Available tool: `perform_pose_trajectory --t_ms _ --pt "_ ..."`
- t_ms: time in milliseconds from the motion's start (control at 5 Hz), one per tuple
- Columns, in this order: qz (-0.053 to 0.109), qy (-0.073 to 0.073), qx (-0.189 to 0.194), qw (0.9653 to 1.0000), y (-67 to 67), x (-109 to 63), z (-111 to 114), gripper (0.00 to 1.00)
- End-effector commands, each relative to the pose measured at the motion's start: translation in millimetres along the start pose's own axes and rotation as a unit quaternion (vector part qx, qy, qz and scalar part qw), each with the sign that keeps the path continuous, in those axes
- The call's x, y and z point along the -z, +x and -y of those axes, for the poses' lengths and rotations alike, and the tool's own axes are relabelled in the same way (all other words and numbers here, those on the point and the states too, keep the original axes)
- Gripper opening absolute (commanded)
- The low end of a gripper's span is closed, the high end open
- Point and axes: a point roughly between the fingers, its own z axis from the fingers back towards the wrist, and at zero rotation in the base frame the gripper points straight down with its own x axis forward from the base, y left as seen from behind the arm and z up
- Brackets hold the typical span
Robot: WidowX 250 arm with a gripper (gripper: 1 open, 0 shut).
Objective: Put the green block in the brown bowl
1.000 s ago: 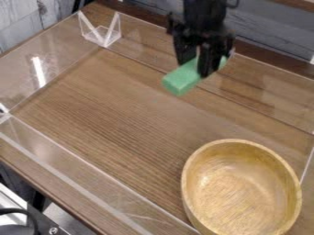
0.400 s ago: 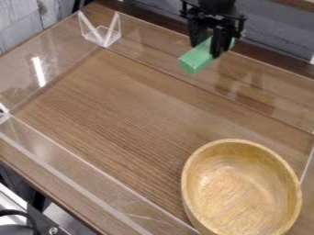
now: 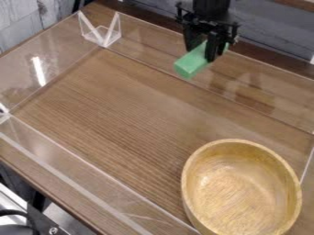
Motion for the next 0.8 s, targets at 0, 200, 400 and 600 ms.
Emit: perform_pose_trajectory --t_ms 0,200,400,600 --pt "0.04 0.016 -0.001 0.9991 5.2 -25.7 -7 0.0" --pt "0.035 0.01 -0.013 0.9993 -16.5 -35.9 20 0.0" --pt "0.033 0.003 -0.016 0.9993 -39.6 -44.4 54 0.0" --pt "0.031 -0.006 -0.002 0.9995 -62.3 -45.4 98 0.0"
